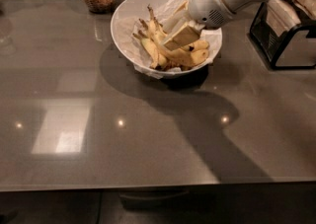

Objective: Pick banana from white bowl

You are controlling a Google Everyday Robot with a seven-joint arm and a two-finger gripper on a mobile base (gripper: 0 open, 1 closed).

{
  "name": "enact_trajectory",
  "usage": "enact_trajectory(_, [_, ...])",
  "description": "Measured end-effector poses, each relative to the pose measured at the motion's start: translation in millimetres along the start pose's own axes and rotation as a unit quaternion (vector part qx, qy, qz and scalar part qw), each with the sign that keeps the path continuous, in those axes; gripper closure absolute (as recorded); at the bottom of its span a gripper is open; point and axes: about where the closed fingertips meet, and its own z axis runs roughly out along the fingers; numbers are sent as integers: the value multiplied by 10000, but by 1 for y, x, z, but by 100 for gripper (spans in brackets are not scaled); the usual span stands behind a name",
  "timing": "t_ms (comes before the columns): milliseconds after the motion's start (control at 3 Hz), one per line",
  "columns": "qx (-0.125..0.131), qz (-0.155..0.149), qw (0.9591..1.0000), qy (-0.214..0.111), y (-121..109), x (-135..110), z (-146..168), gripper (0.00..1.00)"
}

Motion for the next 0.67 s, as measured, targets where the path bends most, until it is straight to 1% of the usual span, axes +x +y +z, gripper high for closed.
enact_trajectory(333, [-24, 40, 10000, 34, -1, 5, 5, 53])
enact_trajectory(667, [-10, 104, 9999, 118, -6, 15, 8, 50])
